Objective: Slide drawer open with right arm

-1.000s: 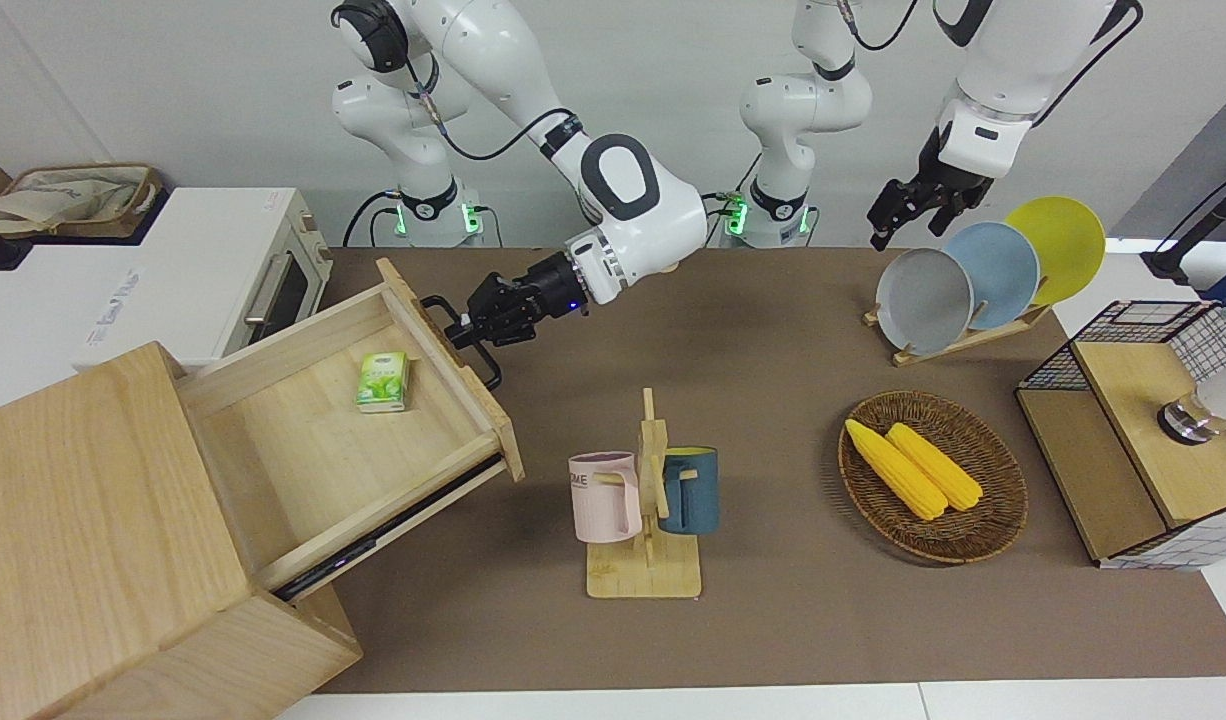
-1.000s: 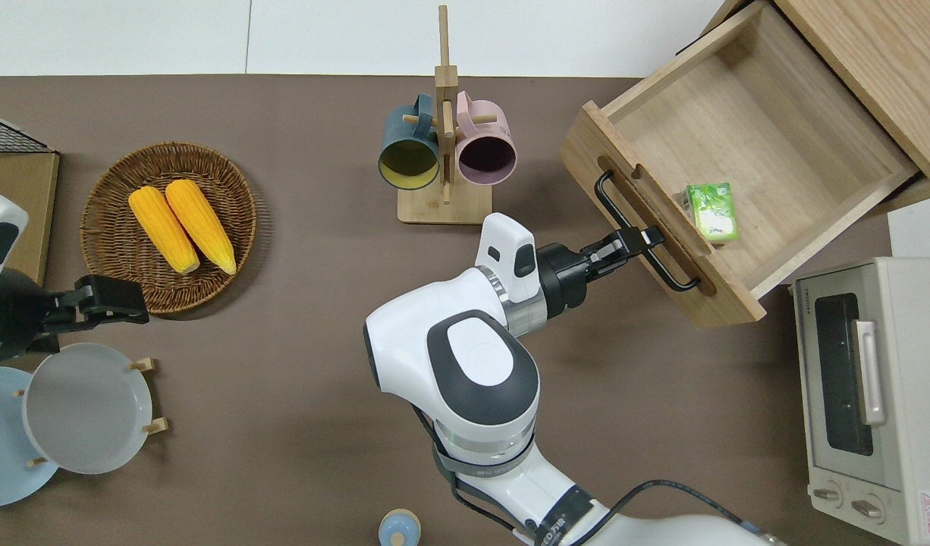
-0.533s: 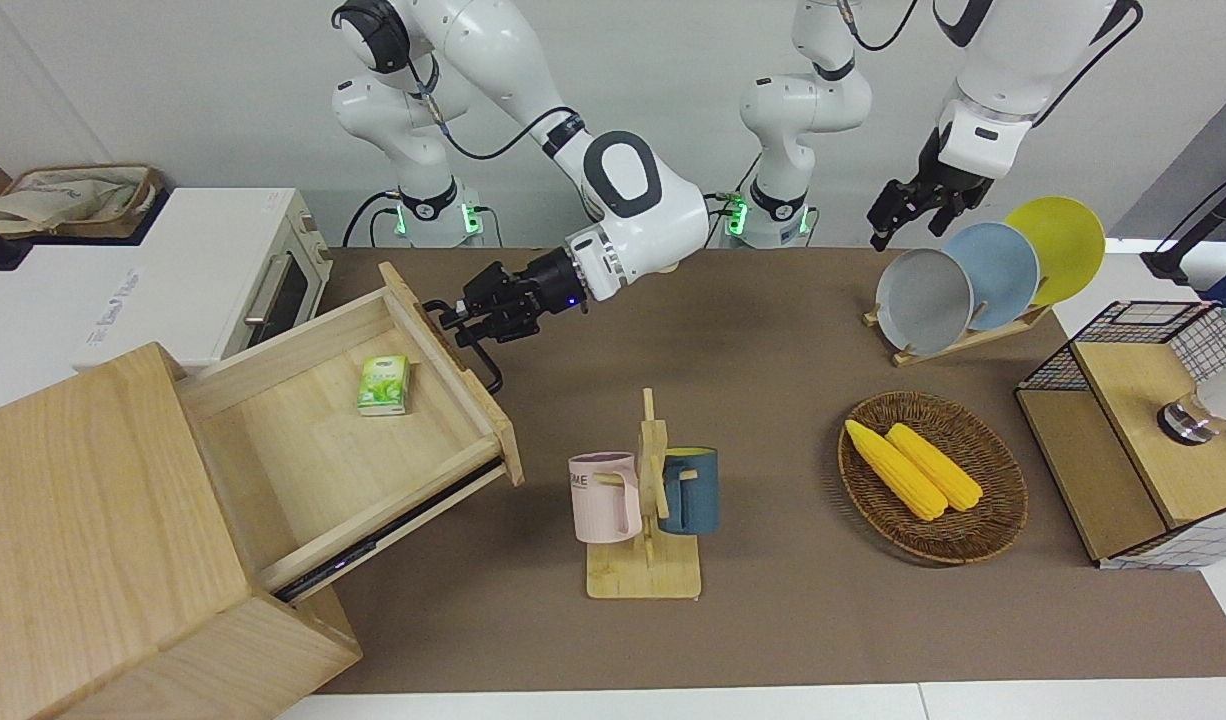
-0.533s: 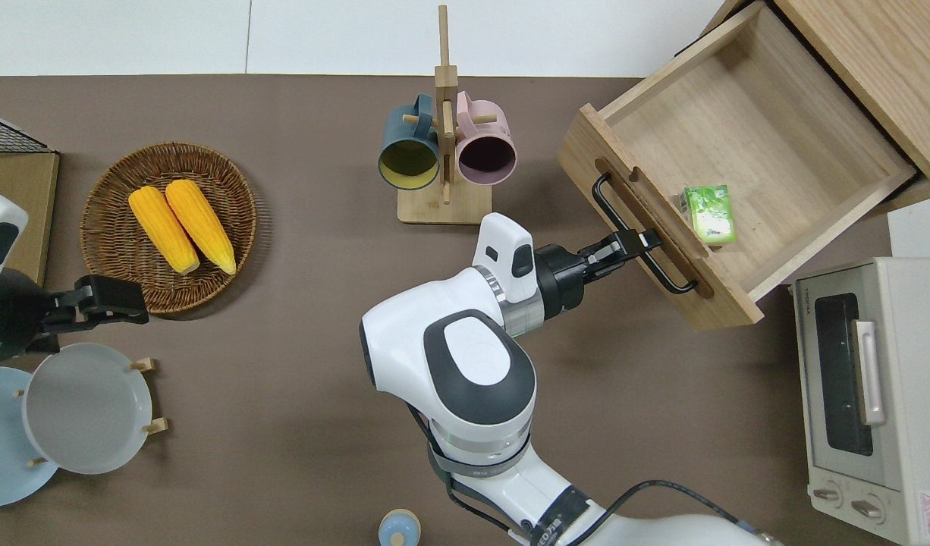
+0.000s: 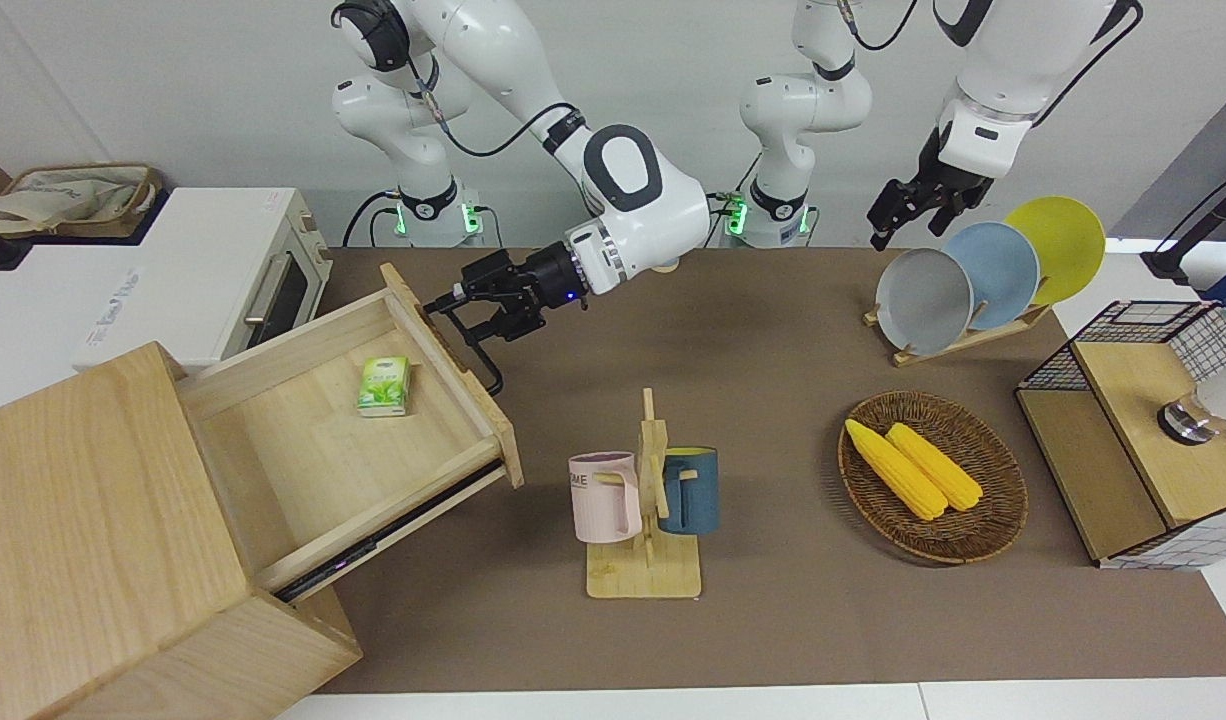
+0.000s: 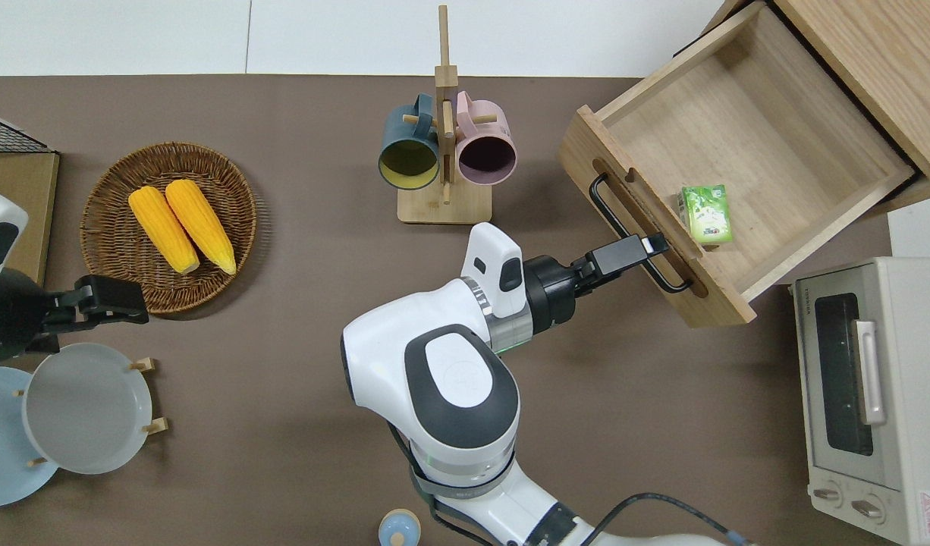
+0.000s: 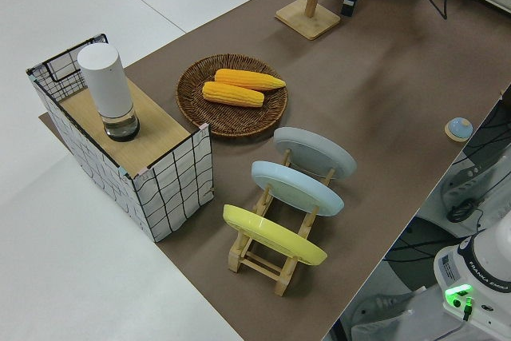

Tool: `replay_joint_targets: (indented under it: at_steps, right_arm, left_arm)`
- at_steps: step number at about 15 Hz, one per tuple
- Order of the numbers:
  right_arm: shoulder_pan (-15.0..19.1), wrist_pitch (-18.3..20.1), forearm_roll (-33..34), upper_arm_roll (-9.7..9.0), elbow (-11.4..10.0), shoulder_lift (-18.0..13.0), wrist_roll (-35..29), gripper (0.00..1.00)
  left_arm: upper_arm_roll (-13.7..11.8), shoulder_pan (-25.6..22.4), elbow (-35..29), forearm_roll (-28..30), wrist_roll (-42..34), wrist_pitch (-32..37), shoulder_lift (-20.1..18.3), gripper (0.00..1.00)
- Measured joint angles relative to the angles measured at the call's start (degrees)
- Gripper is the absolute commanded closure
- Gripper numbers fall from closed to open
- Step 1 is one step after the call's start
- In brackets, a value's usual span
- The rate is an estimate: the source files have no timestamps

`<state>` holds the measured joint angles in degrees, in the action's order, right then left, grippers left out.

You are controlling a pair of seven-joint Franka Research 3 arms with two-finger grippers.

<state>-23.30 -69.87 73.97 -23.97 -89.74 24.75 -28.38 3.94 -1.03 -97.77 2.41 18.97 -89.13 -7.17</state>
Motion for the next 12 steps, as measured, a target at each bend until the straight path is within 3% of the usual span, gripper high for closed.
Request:
replay_joint_targets:
  at_steps: [5, 7, 12]
  right_arm:
    - [-1.8, -0.2, -4.8, 0.03, 0.2, -1.0, -0.4, 0.009]
    - [-1.8, -2.3, -8.8, 0.42, 0.5, -2.3, -0.7, 0.009]
    - [-0.2, -9.6, -24.1, 4.08, 1.3, -9.4, -0.6, 0.009]
  left_arm:
    - [0.0, 0.0, 0.0, 0.0, 0.0, 0.0, 0.0, 0.01]
    - [0.0, 0.0, 0.0, 0.0, 0.0, 0.0, 0.0, 0.01]
    - [0.0, 0.0, 0.0, 0.0, 0.0, 0.0, 0.0, 0.01]
